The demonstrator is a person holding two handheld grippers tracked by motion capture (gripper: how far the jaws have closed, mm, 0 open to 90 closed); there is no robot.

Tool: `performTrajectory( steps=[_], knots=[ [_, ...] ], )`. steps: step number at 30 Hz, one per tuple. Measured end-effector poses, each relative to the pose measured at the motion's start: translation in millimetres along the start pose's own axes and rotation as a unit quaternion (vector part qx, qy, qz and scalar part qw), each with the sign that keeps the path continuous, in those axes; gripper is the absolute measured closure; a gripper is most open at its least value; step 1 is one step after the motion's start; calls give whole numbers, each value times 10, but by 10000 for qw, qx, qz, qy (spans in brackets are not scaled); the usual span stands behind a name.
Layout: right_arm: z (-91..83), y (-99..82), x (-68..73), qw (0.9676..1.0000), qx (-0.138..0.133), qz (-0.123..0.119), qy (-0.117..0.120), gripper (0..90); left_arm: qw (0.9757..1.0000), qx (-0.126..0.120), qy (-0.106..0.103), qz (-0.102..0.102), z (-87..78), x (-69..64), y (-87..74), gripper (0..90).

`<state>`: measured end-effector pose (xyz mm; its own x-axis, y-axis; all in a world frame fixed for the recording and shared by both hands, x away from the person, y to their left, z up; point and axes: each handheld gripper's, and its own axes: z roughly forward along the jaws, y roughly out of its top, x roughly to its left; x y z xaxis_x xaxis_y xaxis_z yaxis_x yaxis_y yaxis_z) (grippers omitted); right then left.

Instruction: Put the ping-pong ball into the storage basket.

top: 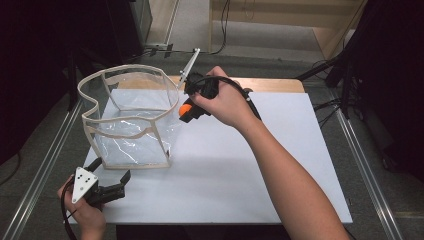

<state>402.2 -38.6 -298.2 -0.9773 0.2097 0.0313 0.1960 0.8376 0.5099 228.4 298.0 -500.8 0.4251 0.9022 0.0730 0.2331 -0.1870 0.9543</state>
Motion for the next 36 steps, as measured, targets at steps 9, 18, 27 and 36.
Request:
performTrajectory(
  steps=[9,18,27,36],
  knots=[
    [-66,57,-1,10000,-31,-24,-8,476,10000,-29,-7,15,-5,1,-2,0],
    [-117,126,9,9999,-95,-64,-10,476,10000,-35,-15,12,-6,2,-2,0],
    [-146,199,18,9999,-110,-110,-6,476,10000,-40,-14,14,-8,4,-3,0],
    [-164,283,17,9998,-111,-167,-17,476,10000,-40,-15,5,-11,8,-3,0]
  ],
)
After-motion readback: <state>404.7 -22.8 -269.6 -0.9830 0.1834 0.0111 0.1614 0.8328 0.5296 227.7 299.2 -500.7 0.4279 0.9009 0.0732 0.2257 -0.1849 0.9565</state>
